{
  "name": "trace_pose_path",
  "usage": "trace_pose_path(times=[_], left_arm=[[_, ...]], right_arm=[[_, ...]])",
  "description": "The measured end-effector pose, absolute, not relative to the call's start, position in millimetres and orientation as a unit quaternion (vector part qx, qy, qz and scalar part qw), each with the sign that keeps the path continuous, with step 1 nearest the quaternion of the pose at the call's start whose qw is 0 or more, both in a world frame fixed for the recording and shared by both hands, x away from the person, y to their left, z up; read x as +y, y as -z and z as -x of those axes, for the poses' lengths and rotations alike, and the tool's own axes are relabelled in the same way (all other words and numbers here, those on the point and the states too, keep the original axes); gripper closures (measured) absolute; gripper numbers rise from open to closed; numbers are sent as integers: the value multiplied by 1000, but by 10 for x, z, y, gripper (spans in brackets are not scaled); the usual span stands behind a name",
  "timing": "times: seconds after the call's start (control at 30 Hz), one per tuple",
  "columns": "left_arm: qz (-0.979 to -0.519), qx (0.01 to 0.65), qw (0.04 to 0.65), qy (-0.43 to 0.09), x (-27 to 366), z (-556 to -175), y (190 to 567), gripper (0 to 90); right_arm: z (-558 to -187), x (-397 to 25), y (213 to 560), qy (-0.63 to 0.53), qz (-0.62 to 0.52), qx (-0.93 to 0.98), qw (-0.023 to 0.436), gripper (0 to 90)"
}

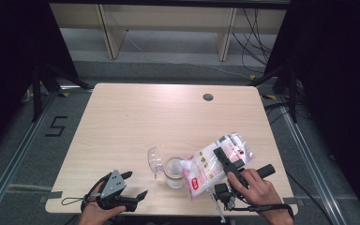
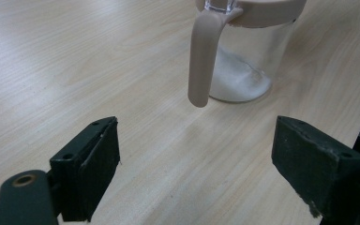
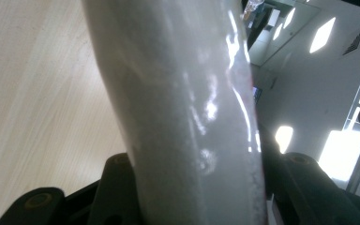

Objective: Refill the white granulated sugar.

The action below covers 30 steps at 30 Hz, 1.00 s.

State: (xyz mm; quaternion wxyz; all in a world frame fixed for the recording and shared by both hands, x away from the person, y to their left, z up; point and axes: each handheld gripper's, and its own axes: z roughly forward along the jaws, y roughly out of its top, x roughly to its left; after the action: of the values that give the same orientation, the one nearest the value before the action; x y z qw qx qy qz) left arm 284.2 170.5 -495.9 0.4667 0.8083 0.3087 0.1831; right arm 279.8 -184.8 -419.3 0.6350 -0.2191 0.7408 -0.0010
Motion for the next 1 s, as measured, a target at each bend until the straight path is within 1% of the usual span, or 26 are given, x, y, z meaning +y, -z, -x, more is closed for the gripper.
trace_pose_path(times=[0.03,0.1,0.17,0.2,0.23,0.3,0.57,0.63,0.73,0.77,0.87,0.9,0.93,1.0], left_arm=[[-809,308,467,-183,1706,-2841,4957,153],[-809,309,467,-182,1709,-2841,4953,153],[-811,306,464,-183,1718,-2843,4950,153],[-809,311,465,-180,1712,-2840,4956,153],[-805,321,468,-174,1703,-2831,4962,153],[-805,317,469,-178,1698,-2831,4962,153],[-804,318,470,-177,1680,-2840,4967,153],[-809,316,461,-180,1689,-2842,4961,153],[-805,316,469,-180,1694,-2835,4959,153],[-804,318,470,-179,1694,-2833,4958,153],[-810,304,466,-184,1709,-2850,4953,153],[-810,305,466,-184,1702,-2849,4960,153],[-805,318,469,-176,1687,-2835,4968,153],[-806,320,464,-178,1685,-2828,4961,153]], right_arm=[[-2799,-1834,4176,3,235,734,637,590],[-2779,-1836,4196,0,225,738,636,591],[-2788,-1810,4182,-1,239,734,635,592],[-2777,-1817,4206,-4,222,743,632,592],[-2782,-1805,4205,-4,229,738,635,593],[-2793,-1787,4201,-3,242,734,635,594],[-2775,-1788,4215,-2,230,741,630,604],[-2769,-1794,4225,-7,224,743,630,605],[-2778,-1805,4236,-13,220,741,634,608],[-2794,-1788,4200,-4,246,731,636,609],[-2788,-1819,4217,-7,227,738,635,611],[-2800,-1808,4193,-4,243,731,637,611],[-2803,-1809,4186,-3,244,732,637,612],[-2797,-1819,4187,-4,238,733,637,613]])
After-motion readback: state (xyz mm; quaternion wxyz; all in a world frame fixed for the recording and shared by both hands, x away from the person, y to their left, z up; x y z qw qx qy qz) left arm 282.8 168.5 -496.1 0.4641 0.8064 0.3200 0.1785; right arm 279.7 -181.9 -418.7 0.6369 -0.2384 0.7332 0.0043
